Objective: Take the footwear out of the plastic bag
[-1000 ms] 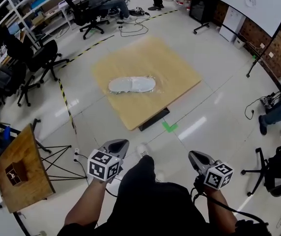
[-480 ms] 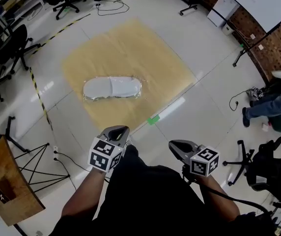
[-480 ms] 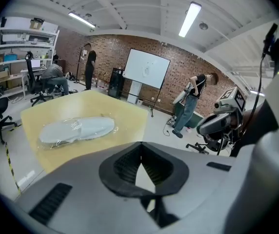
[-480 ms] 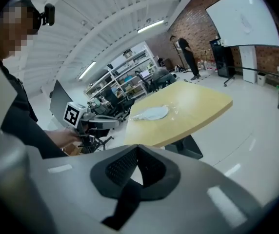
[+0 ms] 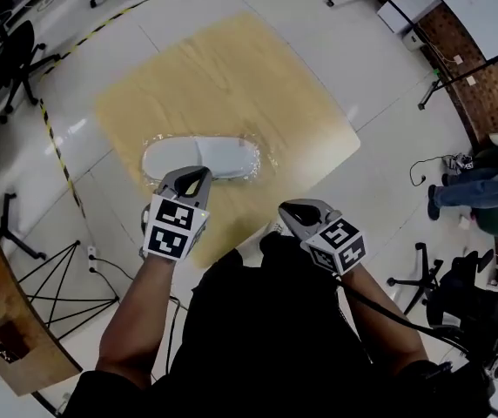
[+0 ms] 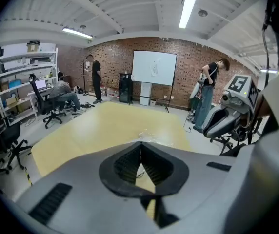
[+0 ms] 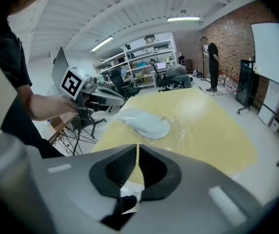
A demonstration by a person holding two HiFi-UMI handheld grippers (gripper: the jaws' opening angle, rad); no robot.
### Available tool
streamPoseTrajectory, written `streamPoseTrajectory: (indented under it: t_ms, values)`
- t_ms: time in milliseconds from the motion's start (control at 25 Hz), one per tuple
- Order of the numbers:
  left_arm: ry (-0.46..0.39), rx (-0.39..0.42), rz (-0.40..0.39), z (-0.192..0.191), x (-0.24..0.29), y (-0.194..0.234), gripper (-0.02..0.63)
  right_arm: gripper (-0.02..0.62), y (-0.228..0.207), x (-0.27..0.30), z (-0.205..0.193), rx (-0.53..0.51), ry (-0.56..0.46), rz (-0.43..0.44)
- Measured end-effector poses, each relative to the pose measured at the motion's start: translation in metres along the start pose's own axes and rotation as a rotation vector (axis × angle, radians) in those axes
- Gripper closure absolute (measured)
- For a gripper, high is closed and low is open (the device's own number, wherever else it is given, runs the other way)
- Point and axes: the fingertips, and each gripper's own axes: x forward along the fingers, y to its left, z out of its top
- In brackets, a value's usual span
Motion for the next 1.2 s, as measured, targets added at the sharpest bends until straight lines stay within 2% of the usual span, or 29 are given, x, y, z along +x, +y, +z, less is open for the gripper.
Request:
streamPoseTrajectory:
  t_ms: [200,280,360,440,560,640,800,1000,1200]
  values:
    - [0.156,0.033,-0.016,-0.021,0.046,0.014,0.598,0.499,-0.034,0.041,-0.014,-0.107,0.119,-0.029]
    - [0.2,0.069,0.019,-0.024,0.059,0.026,0.595,0.459,-0.047,0.057,-0.021,-0.234,0.184,-0.071]
    - [0.247,0.095,0.049,-0.03,0.071,0.038,0.577,0.431,-0.059,0.071,-0.028,-0.417,0.251,-0.106]
    - [0.294,0.107,0.057,-0.04,0.084,0.047,0.577,0.43,-0.063,0.086,-0.035,-0.571,0.298,-0.098]
    - [0.328,0.077,0.028,-0.056,0.1,0.049,0.598,0.428,-0.057,0.105,-0.033,-0.666,0.305,-0.043]
    - [0.314,0.049,0.029,-0.06,0.104,0.051,0.598,0.434,-0.055,0.114,-0.029,-0.679,0.305,-0.021]
    - [0.3,0.036,0.065,-0.061,0.105,0.051,0.598,0.458,-0.057,0.118,-0.037,-0.622,0.343,0.028]
    - [0.288,-0.011,0.069,-0.061,0.106,0.054,0.6,0.549,-0.059,0.106,-0.052,-0.636,0.363,0.062]
    - [0.279,-0.031,0.043,-0.061,0.106,0.053,0.6,0.592,-0.066,0.083,-0.076,-0.54,0.421,0.121]
